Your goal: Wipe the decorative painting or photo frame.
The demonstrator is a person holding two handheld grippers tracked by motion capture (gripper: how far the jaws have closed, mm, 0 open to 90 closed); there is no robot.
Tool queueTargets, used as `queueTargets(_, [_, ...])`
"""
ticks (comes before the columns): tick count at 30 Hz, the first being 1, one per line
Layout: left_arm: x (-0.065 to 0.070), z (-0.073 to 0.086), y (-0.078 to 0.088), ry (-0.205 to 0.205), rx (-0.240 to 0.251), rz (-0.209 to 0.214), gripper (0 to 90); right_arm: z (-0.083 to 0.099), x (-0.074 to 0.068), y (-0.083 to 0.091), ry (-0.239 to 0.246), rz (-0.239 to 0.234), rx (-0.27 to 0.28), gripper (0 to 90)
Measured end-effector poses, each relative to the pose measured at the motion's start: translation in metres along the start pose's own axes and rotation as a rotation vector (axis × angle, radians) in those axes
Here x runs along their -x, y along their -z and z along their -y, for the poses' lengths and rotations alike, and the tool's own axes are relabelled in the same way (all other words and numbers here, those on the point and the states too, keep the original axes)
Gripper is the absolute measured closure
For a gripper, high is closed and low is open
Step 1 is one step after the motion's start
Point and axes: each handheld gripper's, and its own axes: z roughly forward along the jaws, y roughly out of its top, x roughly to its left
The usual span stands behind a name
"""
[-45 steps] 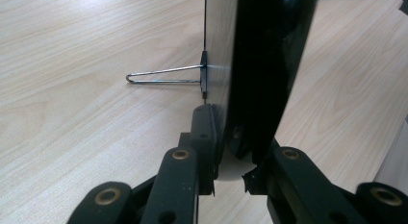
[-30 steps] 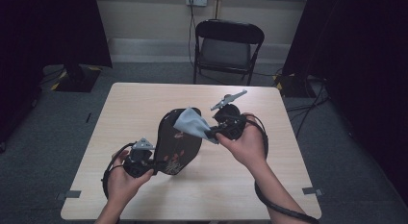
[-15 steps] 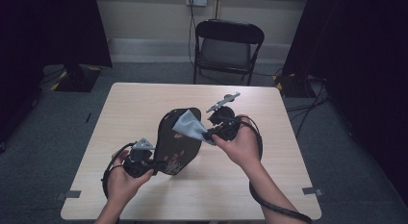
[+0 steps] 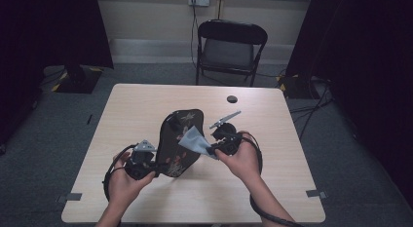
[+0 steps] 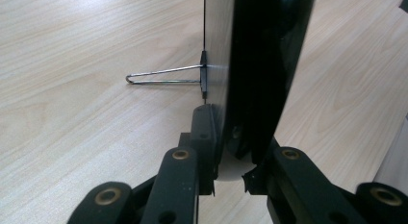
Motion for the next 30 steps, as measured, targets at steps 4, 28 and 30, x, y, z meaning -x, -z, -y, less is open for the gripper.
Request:
queueTargets(4, [0.000, 0.000, 0.000, 0.001, 0.000, 0.001, 78.6, 0.007, 0.002, -0.009, -0.014, -0.004, -0.012, 81.8])
queueTargets(28, [0.000, 0.000, 0.000, 0.007, 0.001, 0.000, 78.6, 0.051, 0.004, -0.069, -0.033, -0.023, -0.137, 81.9])
queueTargets(30, [0.000, 0.000, 0.000, 0.006, 0.000, 0.000, 78.6, 0.054, 0.004, -0.072, -0.034, -0.022, -0.145, 81.8])
